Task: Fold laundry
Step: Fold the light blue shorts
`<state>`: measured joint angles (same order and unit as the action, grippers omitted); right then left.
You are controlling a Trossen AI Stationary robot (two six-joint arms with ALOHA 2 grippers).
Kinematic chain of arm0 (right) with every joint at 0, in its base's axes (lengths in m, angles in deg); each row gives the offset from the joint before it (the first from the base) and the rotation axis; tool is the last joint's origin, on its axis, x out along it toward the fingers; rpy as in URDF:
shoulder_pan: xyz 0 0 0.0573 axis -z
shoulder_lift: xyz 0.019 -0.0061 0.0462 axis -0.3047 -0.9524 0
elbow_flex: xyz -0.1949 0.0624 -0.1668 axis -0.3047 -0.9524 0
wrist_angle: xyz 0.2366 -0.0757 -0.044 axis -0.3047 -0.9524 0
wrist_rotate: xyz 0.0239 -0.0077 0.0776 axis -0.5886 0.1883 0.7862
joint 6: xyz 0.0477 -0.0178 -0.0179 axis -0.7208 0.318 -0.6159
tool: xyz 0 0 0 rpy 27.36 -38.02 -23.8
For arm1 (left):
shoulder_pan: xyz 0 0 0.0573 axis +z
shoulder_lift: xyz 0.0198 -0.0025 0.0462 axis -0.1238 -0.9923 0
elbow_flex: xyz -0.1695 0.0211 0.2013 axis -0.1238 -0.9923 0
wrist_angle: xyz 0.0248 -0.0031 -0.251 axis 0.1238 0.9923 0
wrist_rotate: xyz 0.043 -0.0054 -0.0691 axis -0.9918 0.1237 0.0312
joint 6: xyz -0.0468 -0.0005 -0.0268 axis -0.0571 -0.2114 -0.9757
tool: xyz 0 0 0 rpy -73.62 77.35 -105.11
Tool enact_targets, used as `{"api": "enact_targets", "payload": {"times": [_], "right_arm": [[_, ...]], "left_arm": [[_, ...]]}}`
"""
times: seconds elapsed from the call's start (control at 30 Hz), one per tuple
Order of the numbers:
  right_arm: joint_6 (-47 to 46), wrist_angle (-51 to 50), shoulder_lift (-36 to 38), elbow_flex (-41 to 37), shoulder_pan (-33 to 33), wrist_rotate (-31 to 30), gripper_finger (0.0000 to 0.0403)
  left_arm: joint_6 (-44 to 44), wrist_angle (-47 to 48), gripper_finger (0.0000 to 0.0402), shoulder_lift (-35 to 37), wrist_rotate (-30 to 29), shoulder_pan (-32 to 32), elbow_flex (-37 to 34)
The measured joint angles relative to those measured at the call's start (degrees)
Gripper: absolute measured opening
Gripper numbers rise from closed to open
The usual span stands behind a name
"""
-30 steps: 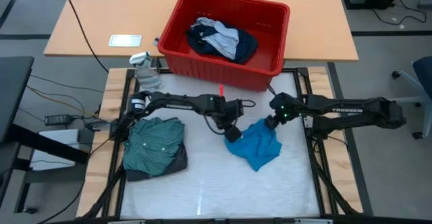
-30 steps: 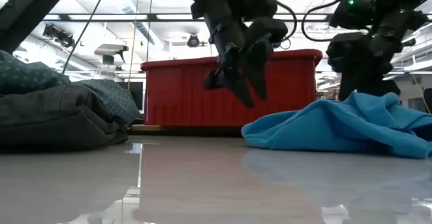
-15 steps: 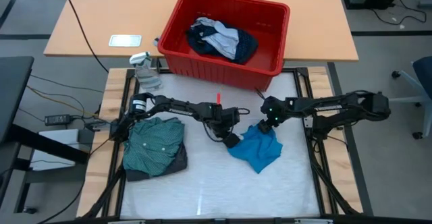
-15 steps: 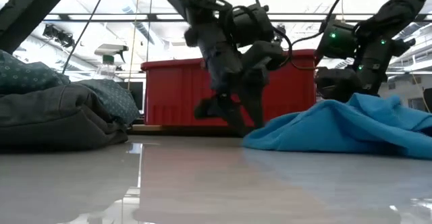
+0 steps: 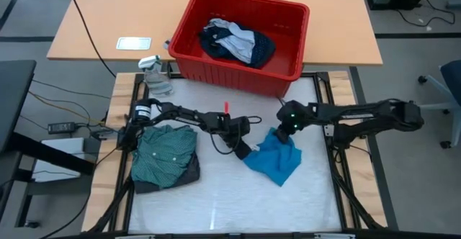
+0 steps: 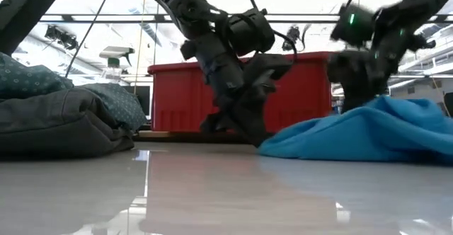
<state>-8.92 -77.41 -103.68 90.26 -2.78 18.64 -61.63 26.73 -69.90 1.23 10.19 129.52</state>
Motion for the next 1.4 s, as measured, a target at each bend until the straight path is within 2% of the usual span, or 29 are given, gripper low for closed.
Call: {"api": "enact_targets", "payload": {"times": [0.17, 0.3, 0.43, 0.53, 0.6, 0.7, 0.77, 0.97, 1.07, 1.13, 1.2, 1.33, 1.4], "right_arm": [[9.24, 0.25, 10.43, 6.21, -4.82, -10.89, 0.0018], [20.42, 0.40, 15.96, 13.45, -9.29, -20.12, 0.0018], [30.08, 0.22, 17.41, 20.13, -13.35, -23.56, 0.0018], [30.92, -1.24, 16.40, 21.90, -15.71, -22.80, 0.0018], [28.08, -3.02, 14.98, 21.11, -17.18, -20.18, 0.0018], [19.14, -4.72, 12.13, 17.43, -20.33, -16.19, 0.0018], [13.94, -2.92, 10.24, 14.18, -23.47, -14.17, 0.0018], [3.51, 5.62, 5.38, 5.11, -32.79, -13.07, 0.0019], [-4.18, 10.05, 3.55, 2.67, -33.84, -10.42, 0.0049], [-8.17, 12.75, 3.69, 2.75, -33.63, -10.92, 0.0062], [-8.54, 13.79, 4.37, 3.84, -33.62, -13.33, 0.0055], [-3.64, 13.96, 5.72, 6.17, -32.64, -18.04, 0.0016], [-2.57, 13.27, 5.79, 6.32, -31.47, -19.21, 0.0016]], "left_arm": [[3.97, 5.99, 0.0003, 10.86, -5.15, 1.16, 0.10], [7.00, 13.45, 0.0002, 22.53, -12.65, 1.41, 0.08], [7.93, 15.19, 0.0002, 34.27, -17.96, 1.41, 0.27], [7.85, 15.39, 0.0001, 38.53, -18.62, 0.13, 0.30], [7.84, 15.85, 0.0001, 38.85, -18.52, -2.04, 0.28], [7.69, 17.71, 0.0001, 36.79, -18.06, -6.14, 0.19], [7.30, 20.11, 0.0001, 34.45, -17.96, -8.54, 0.19], [5.61, 27.79, 0.0003, 28.60, -17.01, -12.52, 0.13], [5.48, 27.25, 0.0003, 26.65, -12.95, -12.82, 0.13], [5.15, 26.99, 0.0003, 26.69, -11.71, -12.62, 0.13], [4.96, 26.79, 0.0003, 27.18, -11.52, -12.42, 0.19], [4.17, 25.70, 0.0004, 27.48, -11.66, -11.48, 0.19], [4.17, 24.43, 0.0005, 26.81, -14.87, -11.15, 0.23]]}}
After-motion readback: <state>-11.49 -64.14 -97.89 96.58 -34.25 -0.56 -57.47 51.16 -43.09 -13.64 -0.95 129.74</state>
